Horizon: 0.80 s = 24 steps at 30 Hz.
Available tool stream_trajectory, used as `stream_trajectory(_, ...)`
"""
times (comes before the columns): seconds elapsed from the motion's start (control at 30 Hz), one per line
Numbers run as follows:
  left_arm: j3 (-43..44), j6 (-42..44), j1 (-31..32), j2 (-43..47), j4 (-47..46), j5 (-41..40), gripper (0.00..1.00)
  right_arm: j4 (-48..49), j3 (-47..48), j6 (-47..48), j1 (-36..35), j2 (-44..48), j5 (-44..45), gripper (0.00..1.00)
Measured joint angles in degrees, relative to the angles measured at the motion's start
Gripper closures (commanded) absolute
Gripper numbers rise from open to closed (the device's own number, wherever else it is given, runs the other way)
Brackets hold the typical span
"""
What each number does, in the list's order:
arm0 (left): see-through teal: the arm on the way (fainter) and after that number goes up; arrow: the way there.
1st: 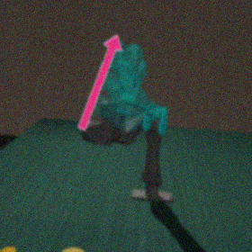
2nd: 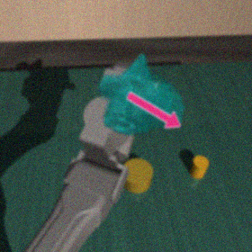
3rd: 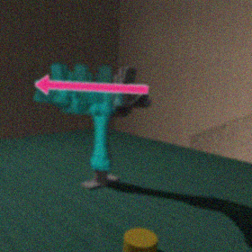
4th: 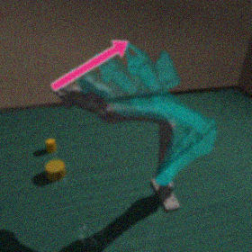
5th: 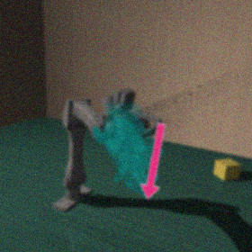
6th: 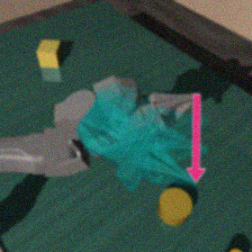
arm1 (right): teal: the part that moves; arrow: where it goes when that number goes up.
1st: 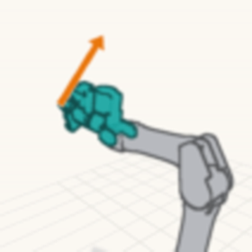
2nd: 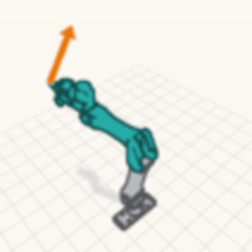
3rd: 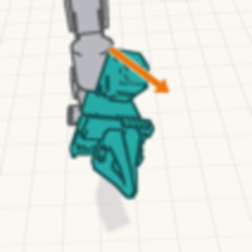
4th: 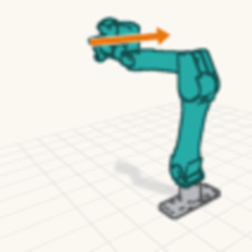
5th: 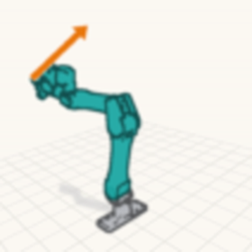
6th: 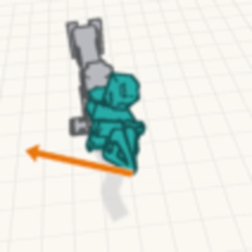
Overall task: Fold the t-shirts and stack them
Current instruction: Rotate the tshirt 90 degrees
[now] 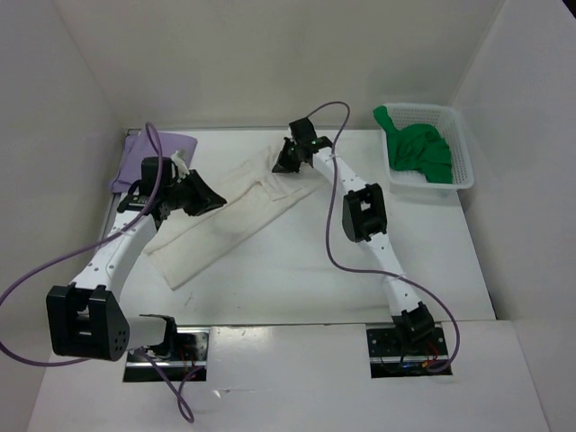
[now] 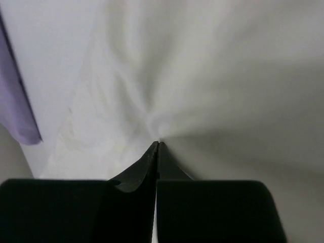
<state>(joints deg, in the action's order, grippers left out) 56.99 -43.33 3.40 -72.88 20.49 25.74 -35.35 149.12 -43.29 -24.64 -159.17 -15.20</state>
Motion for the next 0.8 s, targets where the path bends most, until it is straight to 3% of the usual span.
stream_trajectory(0.07, 0.00, 0.07, 0.20, 0.11, 0.48, 0.11, 0.72, -2.32, 0.98, 1.44, 0.17, -0.15, -0.52, 0.94)
stream_trajectory(0.1, 0.00, 0.07, 0.20, 0.11, 0.76, 0.09, 0.72, -2.27, -2.25, 2.58, 0.17, 2.36, -0.07, 0.82)
stream_trajectory(0.2, 0.02, 0.94, 0.17, -0.02, 1.40, 0.09, 0.72, -1.88, -17.90, 4.68, 0.33, 15.96, 0.83, 0.56)
stream_trajectory(0.23, 0.02, 1.22, -0.02, -0.20, 1.46, 0.09, 0.72, -0.72, -23.67, 4.98, 0.31, 21.62, 1.01, 0.53)
stream_trajectory(0.3, 0.20, 1.81, -0.68, -0.72, 1.95, 0.07, 0.77, 1.55, -34.29, 5.92, 0.15, 33.73, 1.14, 0.56)
stream_trajectory(0.33, 0.46, 2.45, -1.22, -1.20, 2.21, -0.02, 0.80, 4.44, -40.30, 6.23, 0.07, 40.72, 1.05, 0.74)
stream_trajectory(0.4, 0.94, 3.04, -2.01, -2.14, 2.25, -0.33, 0.90, 8.48, -49.33, 6.88, -0.15, 51.23, 0.59, 1.00)
stream_trajectory(0.47, 1.16, 3.85, -2.58, -2.89, 2.29, -0.63, 0.95, 11.61, -57.02, 6.38, -0.52, 58.77, 0.59, 1.00)
stream_trajectory(0.57, 1.27, 4.44, -2.47, -3.45, 2.27, -1.33, 1.00, 14.53, -65.20, 6.27, -0.28, 61.83, 0.50, 1.00)
stream_trajectory(0.73, 2.14, 5.40, -1.73, -4.31, 2.86, -3.15, 1.00, 14.23, -67.87, 6.49, 2.99, 51.12, 0.28, 1.00)
stream_trajectory(0.8, 3.58, 5.68, -1.70, -4.61, 3.93, -3.65, 1.00, 14.21, -68.87, 6.29, 3.10, 49.09, 0.17, 0.93)
